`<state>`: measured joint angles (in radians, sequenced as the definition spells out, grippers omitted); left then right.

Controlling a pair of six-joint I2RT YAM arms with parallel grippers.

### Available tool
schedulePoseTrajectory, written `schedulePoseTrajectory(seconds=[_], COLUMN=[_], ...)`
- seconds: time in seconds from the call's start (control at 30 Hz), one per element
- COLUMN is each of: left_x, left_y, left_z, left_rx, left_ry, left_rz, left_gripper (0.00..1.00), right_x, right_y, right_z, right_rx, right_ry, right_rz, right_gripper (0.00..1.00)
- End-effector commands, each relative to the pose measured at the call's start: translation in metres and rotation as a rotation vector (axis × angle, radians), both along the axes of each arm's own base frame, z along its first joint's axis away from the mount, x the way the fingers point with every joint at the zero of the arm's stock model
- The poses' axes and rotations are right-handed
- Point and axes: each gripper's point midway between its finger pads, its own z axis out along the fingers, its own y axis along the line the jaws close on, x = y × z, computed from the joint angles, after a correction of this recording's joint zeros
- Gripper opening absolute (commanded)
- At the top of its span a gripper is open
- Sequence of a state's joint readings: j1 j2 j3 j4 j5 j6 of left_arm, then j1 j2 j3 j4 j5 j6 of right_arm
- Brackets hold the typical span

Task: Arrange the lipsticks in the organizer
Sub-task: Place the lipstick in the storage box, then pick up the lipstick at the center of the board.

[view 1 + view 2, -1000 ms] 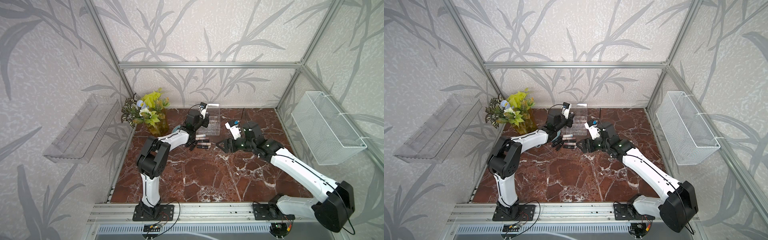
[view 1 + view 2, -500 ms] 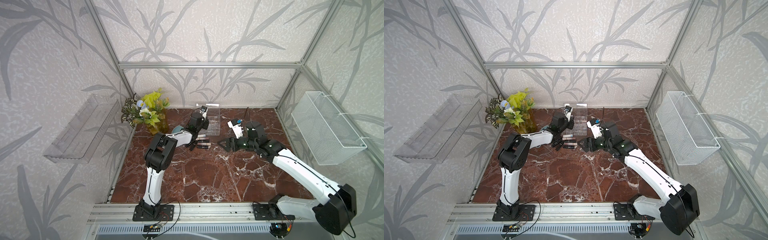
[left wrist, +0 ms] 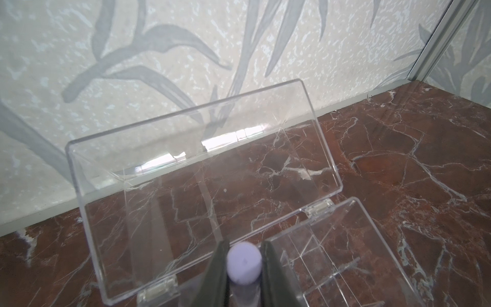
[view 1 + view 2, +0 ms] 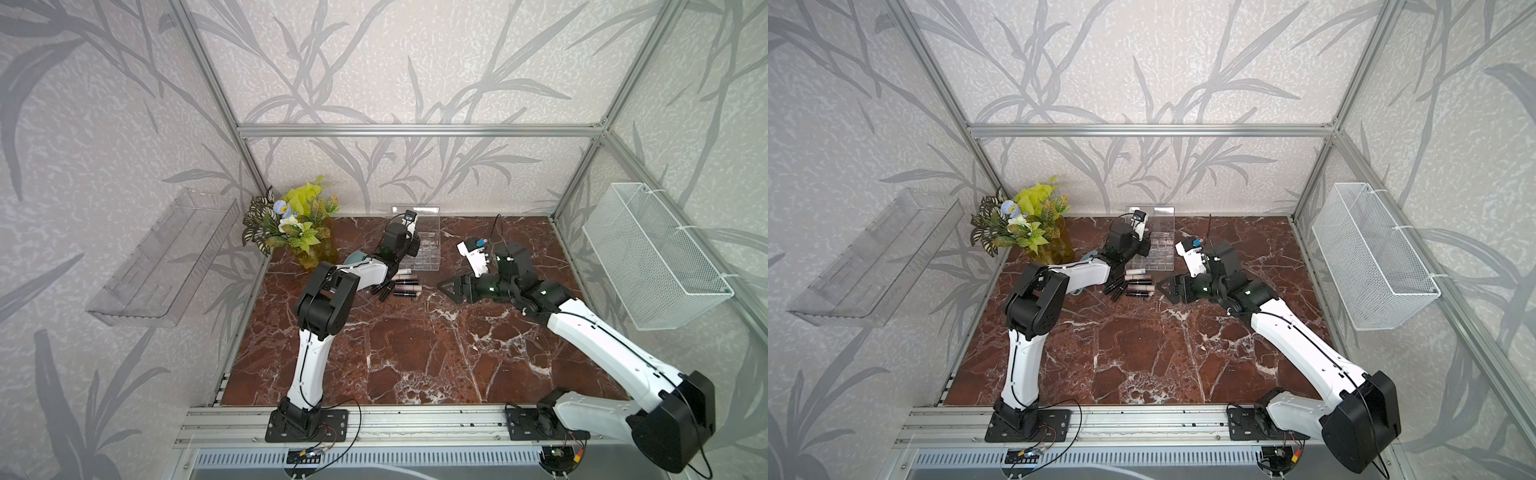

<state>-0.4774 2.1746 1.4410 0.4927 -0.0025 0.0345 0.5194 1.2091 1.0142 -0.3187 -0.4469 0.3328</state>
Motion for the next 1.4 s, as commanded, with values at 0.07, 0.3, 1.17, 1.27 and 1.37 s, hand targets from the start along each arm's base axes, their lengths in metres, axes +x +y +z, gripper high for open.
schedulePoseTrajectory(seconds=[0.07, 0.3, 1.17, 1.27, 1.37], left_x=[0.005, -0.005, -0.201, -0.210, -0.211], left_y=[-0.002, -0.002, 0.129, 0.140, 0.142], left_z=[0.006, 0.015, 0.092, 0.096, 0.098], left_rx=[-0.003, -0.017, -0.434, -0.442, -0.435], left_ry=[-0.017, -0.026, -0.095, -0.123, -0.138], left_rz=[0.000, -0.023, 0.212, 0.239, 0.246], left_gripper=[0.12, 0.42, 0.62, 0.61, 0.61], right_x=[-0.004, 0.001, 0.041, 0.047, 0.052], right_y=[-0.002, -0.001, 0.066, 0.078, 0.087], right_z=[0.002, -0.021, -0.130, -0.142, -0.152], right_rx=[0.009, -0.061, -0.403, -0.425, -0.445], right_ry=[-0.007, 0.055, 0.104, 0.115, 0.129], right_rz=[0.007, 0.016, 0.170, 0.199, 0.221], right_gripper=[0.81, 0.81, 0.72, 0.72, 0.72])
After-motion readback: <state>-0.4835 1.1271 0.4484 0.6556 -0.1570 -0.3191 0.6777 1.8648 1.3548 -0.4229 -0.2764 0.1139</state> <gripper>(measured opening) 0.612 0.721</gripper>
